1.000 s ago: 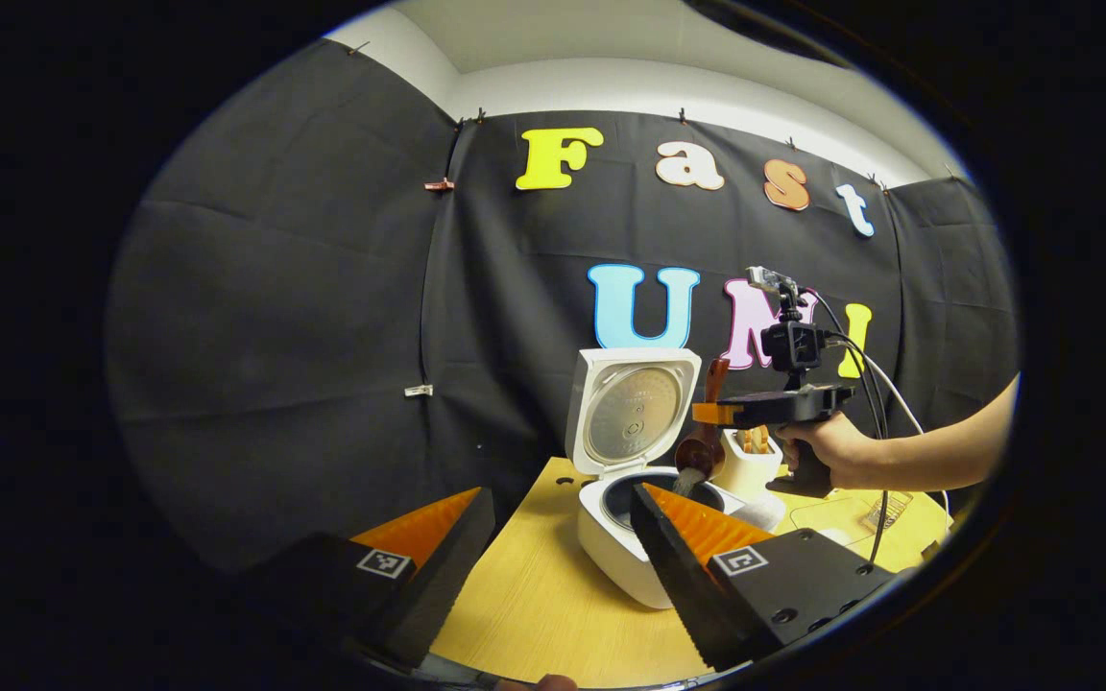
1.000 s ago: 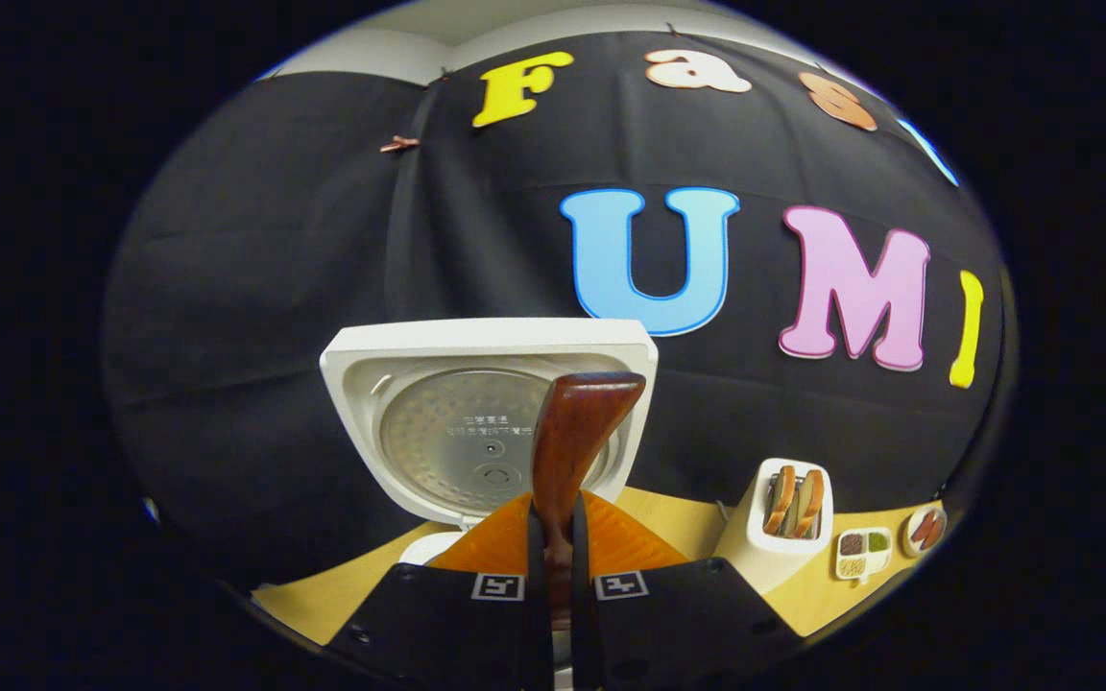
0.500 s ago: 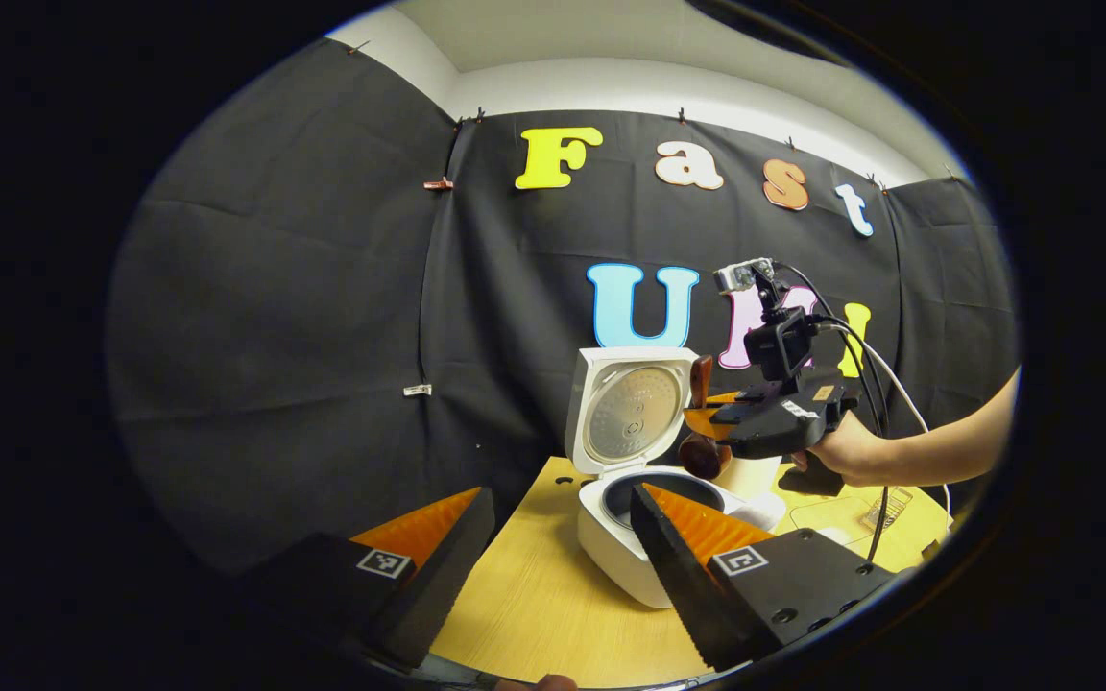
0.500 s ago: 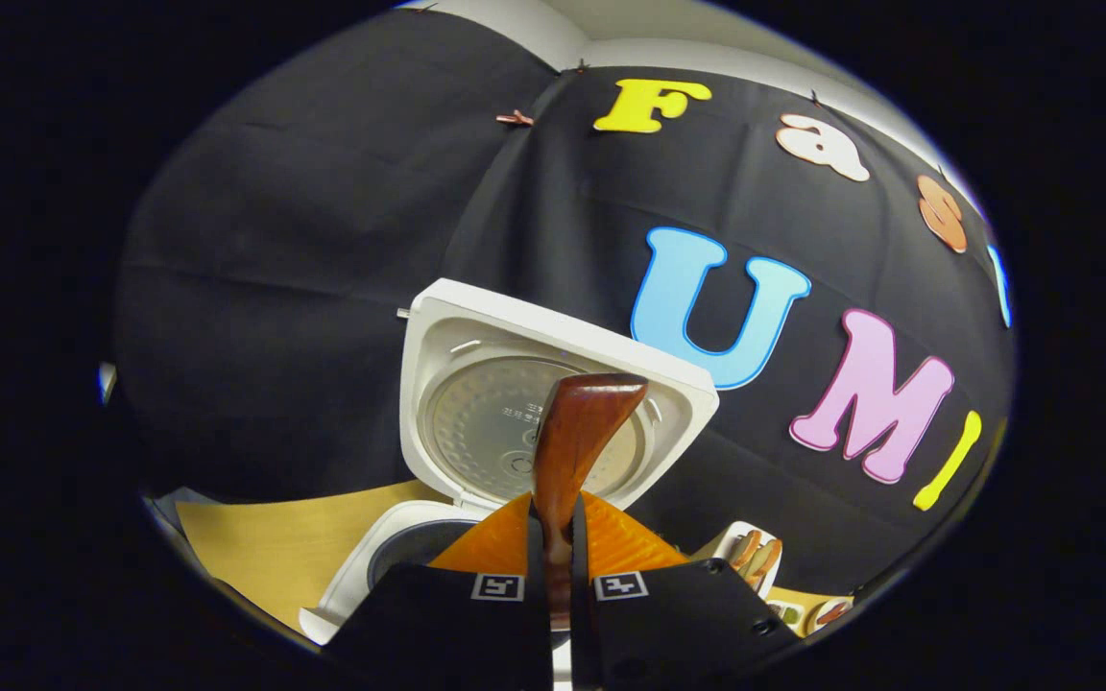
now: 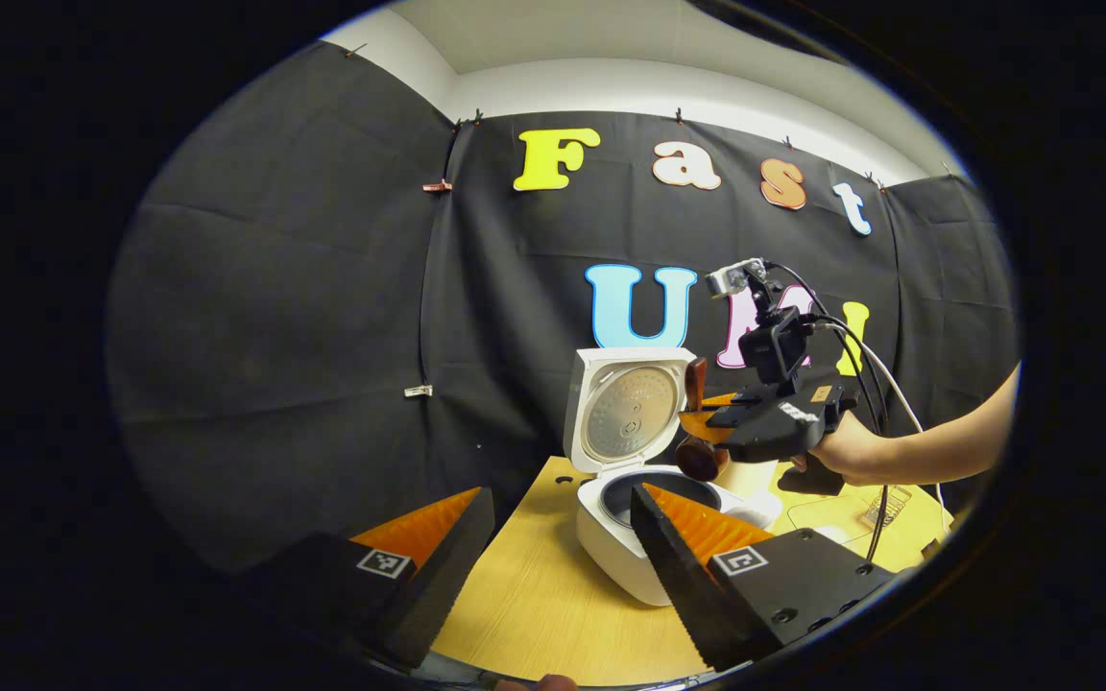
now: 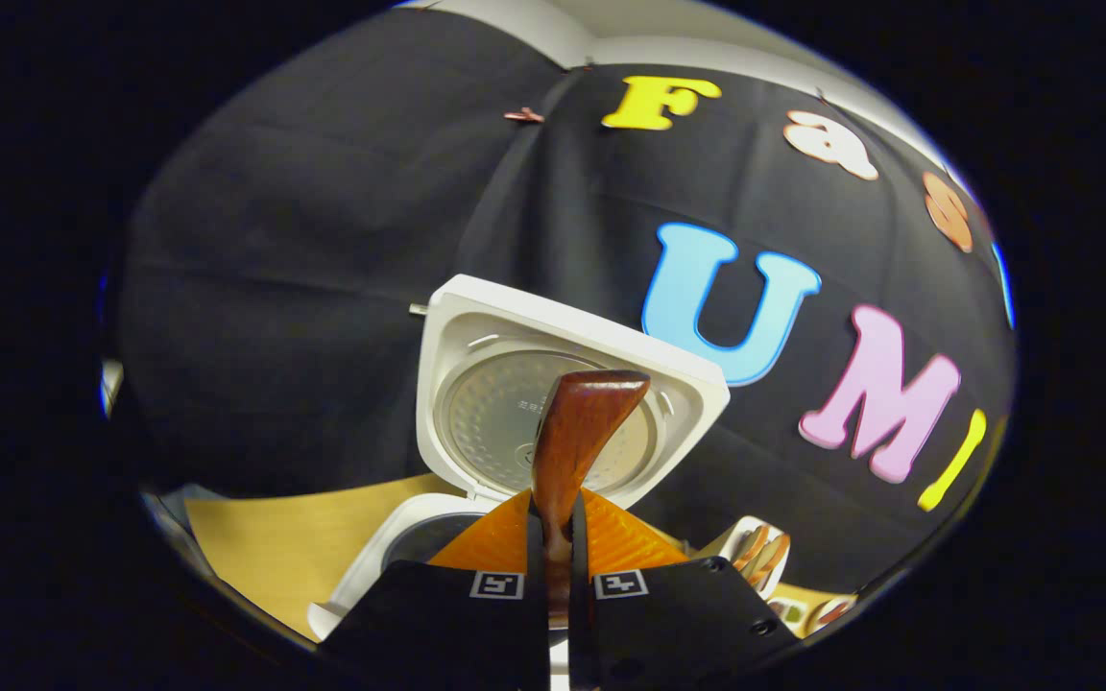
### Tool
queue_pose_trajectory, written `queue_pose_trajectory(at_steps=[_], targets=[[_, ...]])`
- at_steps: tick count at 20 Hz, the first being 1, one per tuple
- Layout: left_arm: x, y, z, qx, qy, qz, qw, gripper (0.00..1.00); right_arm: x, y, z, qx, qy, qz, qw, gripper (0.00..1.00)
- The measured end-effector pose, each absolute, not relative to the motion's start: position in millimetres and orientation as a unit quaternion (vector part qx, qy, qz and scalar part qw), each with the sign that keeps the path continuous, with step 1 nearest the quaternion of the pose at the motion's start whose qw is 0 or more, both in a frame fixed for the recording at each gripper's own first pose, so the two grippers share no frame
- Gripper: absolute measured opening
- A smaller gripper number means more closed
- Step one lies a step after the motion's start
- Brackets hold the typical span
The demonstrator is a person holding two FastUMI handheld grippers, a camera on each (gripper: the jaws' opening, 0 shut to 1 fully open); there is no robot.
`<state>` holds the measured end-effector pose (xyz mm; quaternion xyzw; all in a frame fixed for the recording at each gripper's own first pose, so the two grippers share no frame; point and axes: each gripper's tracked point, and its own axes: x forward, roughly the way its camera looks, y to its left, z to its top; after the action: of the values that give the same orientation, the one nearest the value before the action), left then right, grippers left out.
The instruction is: Close the left gripper, press the button to open the rice cooker; take a wooden spoon from the chopstick holder with the right hand, scoop a spoonful of rice and pour it into the rice cooker, then put the wooden spoon back into the chopstick holder.
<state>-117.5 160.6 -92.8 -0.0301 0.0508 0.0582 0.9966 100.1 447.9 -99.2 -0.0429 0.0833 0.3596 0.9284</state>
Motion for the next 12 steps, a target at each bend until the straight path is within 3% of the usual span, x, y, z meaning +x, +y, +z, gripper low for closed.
queue_pose_trajectory(at_steps=[5, 12], targets=[[-126.3, 157.5, -91.4, -0.024, 0.05, 0.061, 0.997, 0.98, 110.6, 413.2, -88.8, 0.084, 0.135, 0.333, 0.929, 0.12], [-125.7, 136.9, -85.5, -0.024, 0.045, 0.049, 0.997, 0.98, 92.5, 345.8, -44.3, 0.187, 0.111, 0.322, 0.922, 0.12]])
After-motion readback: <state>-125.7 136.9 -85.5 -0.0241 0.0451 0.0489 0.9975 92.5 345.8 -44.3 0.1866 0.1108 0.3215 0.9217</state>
